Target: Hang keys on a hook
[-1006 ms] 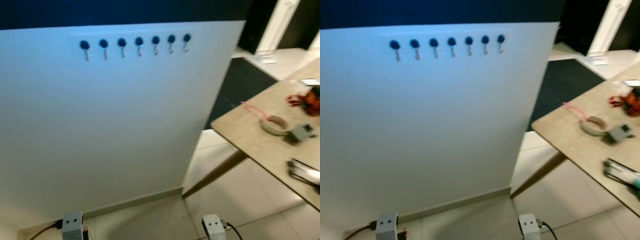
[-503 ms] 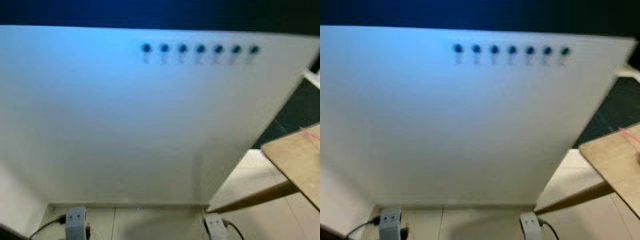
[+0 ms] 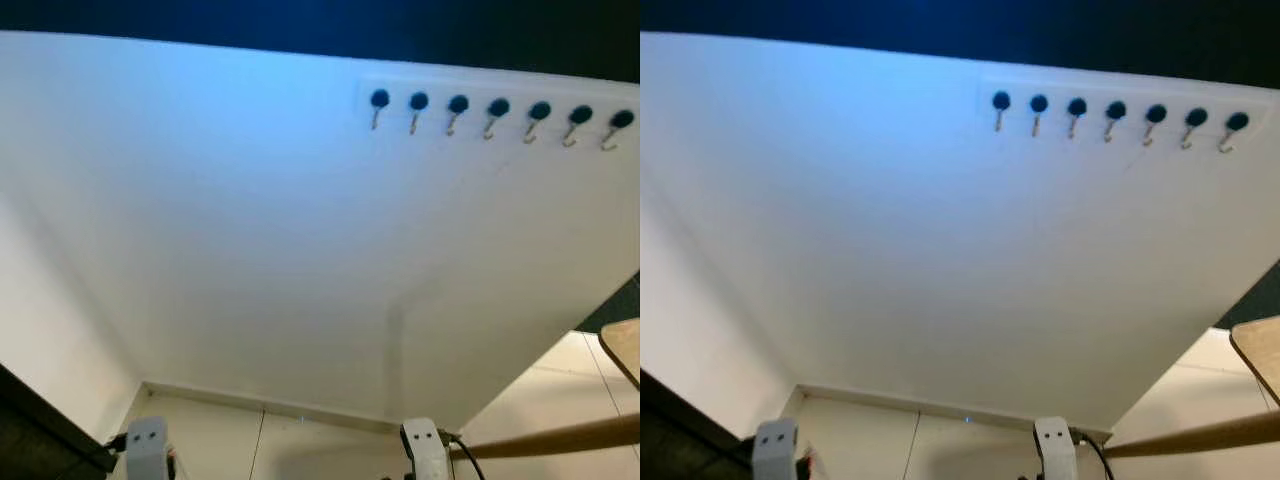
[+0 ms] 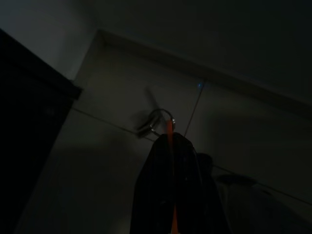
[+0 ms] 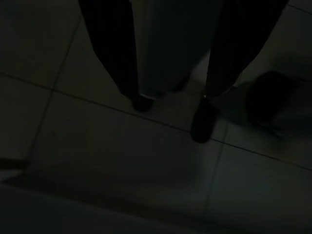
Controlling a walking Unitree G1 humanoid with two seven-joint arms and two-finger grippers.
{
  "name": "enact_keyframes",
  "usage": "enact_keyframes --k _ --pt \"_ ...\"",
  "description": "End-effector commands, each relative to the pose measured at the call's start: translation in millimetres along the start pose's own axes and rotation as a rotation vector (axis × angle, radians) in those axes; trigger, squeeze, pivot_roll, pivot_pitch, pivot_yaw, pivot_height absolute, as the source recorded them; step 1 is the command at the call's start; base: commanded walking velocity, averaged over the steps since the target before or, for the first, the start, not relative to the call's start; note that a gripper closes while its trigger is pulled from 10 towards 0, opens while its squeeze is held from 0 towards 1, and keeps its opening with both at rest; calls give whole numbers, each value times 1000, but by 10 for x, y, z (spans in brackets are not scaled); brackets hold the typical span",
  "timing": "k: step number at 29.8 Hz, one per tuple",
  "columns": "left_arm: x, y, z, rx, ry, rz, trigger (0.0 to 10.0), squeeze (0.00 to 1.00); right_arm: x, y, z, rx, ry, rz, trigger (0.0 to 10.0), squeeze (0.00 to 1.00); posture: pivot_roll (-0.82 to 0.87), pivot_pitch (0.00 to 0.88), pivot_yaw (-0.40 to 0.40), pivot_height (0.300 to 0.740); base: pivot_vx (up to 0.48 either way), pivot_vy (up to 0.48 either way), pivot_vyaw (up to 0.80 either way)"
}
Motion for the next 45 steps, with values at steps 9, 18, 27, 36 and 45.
enact_keyframes --k 9,18,27,36,45 --pt "13 14 -9 -5 -34 -11 10000 0 35 -45 15 -14 -15 -26 10000 0 80 91 -42 740 0 -235 0" --pt "23 432 -85 194 6 62 10000 0 61 -13 15 0 -18 -27 10000 0 71 90 -47 740 0 -160 0" --pt "156 956 -18 369 -285 -145 10000 0 75 148 -10 66 -15 -17 10000 0 71 91 -53 740 0 0 0" --pt "873 1717 603 535 -921 -354 10000 0 96 336 -31 134 -13 -7 10000 0 68 86 -55 740 0 0 0" --pt "1445 2171 1224 615 -1267 -602 10000 0 89 392 -34 165 -10 -4 10000 0 70 76 -54 740 0 0 0"
Point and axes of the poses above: a point about 5 cm out from each wrist's last joint towards the gripper, its own z axis pointing back from the gripper into the wrist, its own y axis along the axis of the wrist's last joint, x = y × z, the point moved 1 cm from there along -z, pointing out of the wrist towards the gripper, and after that the axes turned 8 degrees about z, right-handed, at the moved point
